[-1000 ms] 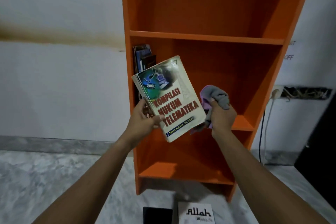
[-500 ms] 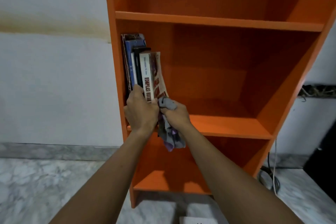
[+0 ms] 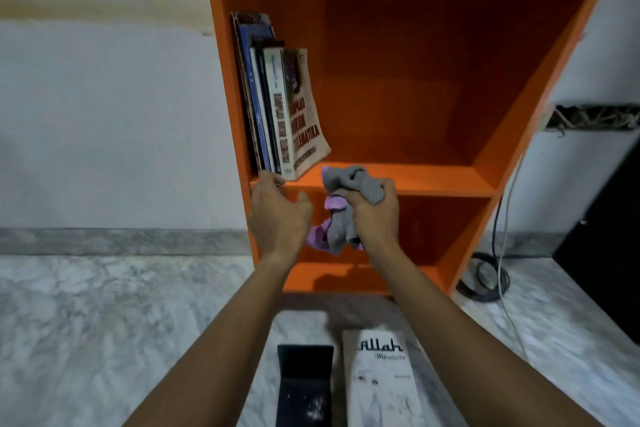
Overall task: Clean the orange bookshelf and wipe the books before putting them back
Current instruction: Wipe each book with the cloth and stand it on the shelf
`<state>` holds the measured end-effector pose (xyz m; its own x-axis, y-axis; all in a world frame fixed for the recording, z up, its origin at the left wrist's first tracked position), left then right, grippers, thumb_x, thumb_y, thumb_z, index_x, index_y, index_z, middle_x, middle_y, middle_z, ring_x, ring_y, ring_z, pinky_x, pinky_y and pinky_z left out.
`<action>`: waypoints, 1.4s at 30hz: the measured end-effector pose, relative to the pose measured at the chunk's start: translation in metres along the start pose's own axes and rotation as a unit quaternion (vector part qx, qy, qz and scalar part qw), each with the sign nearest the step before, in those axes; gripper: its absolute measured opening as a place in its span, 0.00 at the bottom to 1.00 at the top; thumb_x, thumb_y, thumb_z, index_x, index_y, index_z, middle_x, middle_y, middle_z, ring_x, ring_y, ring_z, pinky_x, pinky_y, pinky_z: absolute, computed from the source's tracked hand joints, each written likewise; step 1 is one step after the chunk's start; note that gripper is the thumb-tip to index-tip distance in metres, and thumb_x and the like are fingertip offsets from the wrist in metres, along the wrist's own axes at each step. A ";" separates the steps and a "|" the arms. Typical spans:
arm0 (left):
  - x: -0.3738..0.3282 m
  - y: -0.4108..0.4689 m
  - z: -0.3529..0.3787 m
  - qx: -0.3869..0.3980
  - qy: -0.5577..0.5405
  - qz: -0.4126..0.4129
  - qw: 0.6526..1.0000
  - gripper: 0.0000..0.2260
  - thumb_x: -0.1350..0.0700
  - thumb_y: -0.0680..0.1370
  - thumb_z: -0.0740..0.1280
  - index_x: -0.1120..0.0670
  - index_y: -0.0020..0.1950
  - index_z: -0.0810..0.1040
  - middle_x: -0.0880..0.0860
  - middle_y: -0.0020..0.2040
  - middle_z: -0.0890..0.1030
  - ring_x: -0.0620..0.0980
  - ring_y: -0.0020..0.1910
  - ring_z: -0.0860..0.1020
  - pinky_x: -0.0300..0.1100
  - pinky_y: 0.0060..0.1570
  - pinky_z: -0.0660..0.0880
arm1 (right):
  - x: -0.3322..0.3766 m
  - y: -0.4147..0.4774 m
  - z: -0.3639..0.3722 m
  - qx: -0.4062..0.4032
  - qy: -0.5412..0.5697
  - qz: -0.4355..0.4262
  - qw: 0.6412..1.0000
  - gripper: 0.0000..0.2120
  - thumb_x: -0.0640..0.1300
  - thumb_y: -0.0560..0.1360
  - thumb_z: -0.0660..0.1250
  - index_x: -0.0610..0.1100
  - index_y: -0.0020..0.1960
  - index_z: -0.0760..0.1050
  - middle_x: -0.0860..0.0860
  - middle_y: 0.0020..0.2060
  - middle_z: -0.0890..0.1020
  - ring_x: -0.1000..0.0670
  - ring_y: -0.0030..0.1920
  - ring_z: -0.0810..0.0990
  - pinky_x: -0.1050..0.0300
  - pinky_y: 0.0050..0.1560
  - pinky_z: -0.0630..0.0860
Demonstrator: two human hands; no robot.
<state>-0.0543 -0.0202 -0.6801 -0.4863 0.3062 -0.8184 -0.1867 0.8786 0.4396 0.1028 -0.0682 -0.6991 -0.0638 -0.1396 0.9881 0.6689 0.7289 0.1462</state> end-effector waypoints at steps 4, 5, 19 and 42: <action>0.038 -0.092 0.014 0.078 0.001 -0.035 0.996 0.14 0.55 0.71 0.71 0.49 0.53 0.71 0.49 0.52 0.77 0.49 0.47 0.73 0.46 0.46 0.72 | -0.071 -0.040 -0.061 0.010 -0.025 0.052 0.998 0.20 0.47 0.70 0.75 0.36 0.54 0.74 0.32 0.43 0.78 0.31 0.42 0.80 0.38 0.41 0.80; 0.050 -0.120 0.021 0.116 0.010 -0.036 0.993 0.13 0.56 0.72 0.71 0.50 0.53 0.71 0.49 0.52 0.76 0.51 0.46 0.74 0.47 0.43 0.71 | -0.095 -0.052 -0.080 0.007 -0.046 0.076 0.996 0.19 0.45 0.71 0.73 0.32 0.53 0.73 0.31 0.42 0.76 0.31 0.40 0.77 0.39 0.38 0.78; 0.203 -0.321 0.093 0.529 0.122 -0.322 0.775 0.18 0.57 0.81 0.67 0.67 0.66 0.76 0.63 0.64 0.79 0.63 0.64 0.77 0.48 0.60 0.74 | -0.265 -0.154 -0.177 -0.010 -0.287 0.284 0.915 0.22 0.35 0.74 0.66 0.44 0.66 0.65 0.39 0.63 0.70 0.38 0.62 0.74 0.45 0.62 0.76; 0.157 -0.284 0.059 0.544 -0.269 -0.417 0.676 0.24 0.75 0.77 0.64 0.54 0.68 0.76 0.61 0.58 0.83 0.62 0.55 0.83 0.58 0.48 0.83 | -0.237 -0.157 -0.129 0.223 -0.362 -0.064 0.903 0.22 0.52 0.83 0.57 0.53 0.77 0.67 0.49 0.78 0.67 0.45 0.79 0.62 0.44 0.77 0.60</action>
<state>-0.0275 -0.2003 -0.9549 -0.1631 -0.6312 -0.7583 0.6775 0.4870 -0.5512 0.1091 -0.2360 -0.9627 -0.6943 0.1157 0.7104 0.2682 0.9575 0.1061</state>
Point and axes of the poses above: each hand's wrist, its own y-axis towards the middle knuckle, its own z-axis out of the palm, x = y × z, the point moved 3 cm from there along y, towards the middle knuckle
